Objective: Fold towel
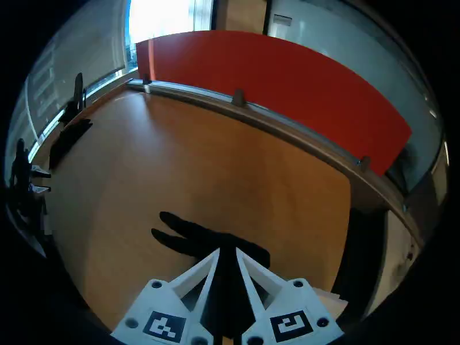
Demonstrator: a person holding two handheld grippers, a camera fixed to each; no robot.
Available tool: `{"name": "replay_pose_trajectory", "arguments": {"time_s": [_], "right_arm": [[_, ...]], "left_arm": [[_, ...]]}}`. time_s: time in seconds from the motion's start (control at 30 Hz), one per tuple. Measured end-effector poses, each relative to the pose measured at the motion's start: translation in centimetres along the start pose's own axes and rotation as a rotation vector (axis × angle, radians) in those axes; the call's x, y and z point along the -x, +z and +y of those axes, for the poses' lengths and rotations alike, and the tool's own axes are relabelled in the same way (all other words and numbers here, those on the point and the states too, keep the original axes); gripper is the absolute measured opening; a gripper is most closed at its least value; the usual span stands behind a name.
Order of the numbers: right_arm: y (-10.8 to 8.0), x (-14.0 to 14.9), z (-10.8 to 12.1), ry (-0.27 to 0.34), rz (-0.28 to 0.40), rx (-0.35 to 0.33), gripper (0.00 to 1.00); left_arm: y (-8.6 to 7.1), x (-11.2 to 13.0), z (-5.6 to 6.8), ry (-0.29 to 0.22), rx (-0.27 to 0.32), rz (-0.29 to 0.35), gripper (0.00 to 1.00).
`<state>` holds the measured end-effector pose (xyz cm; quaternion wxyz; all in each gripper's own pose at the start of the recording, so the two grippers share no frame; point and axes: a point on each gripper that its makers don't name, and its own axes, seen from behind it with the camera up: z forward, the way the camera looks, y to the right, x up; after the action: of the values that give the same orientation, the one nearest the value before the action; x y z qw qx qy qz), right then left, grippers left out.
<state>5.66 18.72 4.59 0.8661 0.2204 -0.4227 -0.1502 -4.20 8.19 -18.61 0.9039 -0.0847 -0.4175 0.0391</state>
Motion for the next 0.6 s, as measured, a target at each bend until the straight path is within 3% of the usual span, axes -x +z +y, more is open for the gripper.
{"name": "replay_pose_trajectory", "arguments": {"time_s": [0.6], "right_arm": [[-1.7,4.0,2.0,0.022,-0.044,0.044,0.04]], "left_arm": [[0.1,0.2,0.5,0.016,0.006,-0.009,0.95]]}}
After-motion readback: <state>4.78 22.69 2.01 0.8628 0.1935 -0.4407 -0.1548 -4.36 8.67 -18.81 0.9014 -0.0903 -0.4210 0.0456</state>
